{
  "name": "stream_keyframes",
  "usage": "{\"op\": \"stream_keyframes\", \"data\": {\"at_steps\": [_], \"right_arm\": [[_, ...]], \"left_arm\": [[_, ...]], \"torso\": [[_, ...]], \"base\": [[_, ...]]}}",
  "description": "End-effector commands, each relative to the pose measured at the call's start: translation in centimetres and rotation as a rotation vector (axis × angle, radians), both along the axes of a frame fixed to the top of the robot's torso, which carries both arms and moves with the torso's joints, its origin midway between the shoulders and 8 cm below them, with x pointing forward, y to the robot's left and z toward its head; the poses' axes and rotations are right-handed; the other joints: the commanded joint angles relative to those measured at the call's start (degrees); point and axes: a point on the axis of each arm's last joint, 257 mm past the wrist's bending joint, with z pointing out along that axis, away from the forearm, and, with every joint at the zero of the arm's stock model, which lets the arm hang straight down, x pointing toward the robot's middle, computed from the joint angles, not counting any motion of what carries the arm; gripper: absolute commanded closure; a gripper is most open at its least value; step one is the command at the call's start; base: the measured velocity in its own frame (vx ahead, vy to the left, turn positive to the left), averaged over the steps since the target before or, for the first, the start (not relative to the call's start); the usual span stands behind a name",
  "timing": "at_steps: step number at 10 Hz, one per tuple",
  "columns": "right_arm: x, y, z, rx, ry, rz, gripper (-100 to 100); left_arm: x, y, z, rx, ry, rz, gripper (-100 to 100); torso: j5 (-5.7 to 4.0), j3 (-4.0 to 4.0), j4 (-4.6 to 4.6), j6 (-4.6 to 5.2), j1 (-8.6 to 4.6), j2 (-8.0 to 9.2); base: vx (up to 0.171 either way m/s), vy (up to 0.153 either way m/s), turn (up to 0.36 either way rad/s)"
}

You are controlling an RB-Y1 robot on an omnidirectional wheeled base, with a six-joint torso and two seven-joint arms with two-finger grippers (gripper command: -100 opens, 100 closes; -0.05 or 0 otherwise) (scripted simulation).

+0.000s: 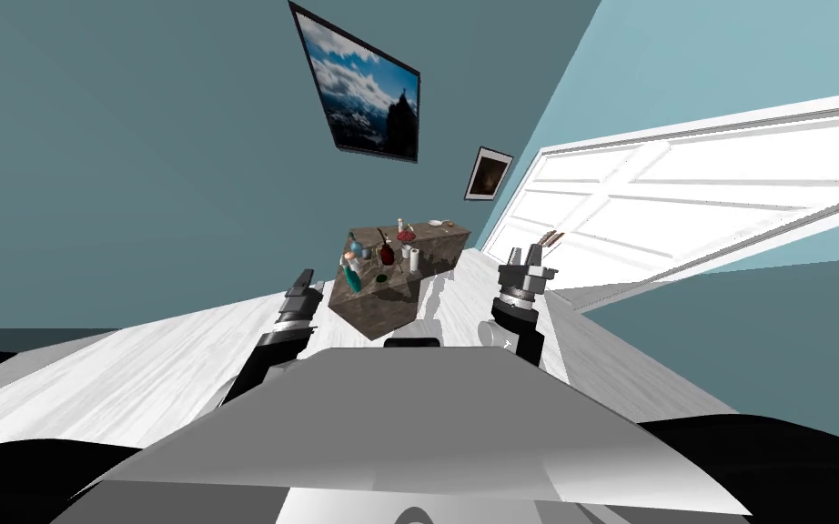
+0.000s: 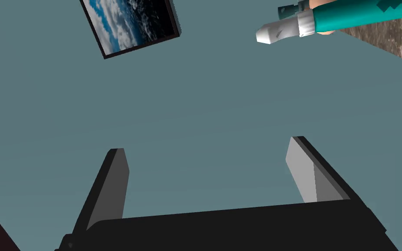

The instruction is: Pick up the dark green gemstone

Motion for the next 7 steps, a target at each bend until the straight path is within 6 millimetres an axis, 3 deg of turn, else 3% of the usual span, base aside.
{"op": "stream_keyframes", "data": {"at_steps": [1, 3, 7], "right_arm": [[0.0, 0.0, 0.0, 0.0, 0.0, 0.0, 0], [0.0, 0.0, 0.0, 0.0, 0.0, 0.0, 0], [0.0, 0.0, 0.0, 0.0, 0.0, 0.0, 0]], "left_arm": [[-1.1, 1.8, -2.1, 0.026, 0.07, 0.033, -100], [-2.7, 3.9, -4.6, 0.057, 0.157, 0.071, -100], [-6.8, 7.9, -9.2, 0.113, 0.336, 0.138, -100]], "torso": [[0.0, 0.0, 0.0, 0.0, 0.0, 0.0], [0.0, 0.04, 0.01, -0.01, 0.0, 0.07], [0.0, -0.13, -0.05, -0.02, 0.04, -0.23]], "base": [[-0.069, -0.1, -0.291], [-0.061, -0.096, -0.249], [0.008, -0.093, -0.278]]}}
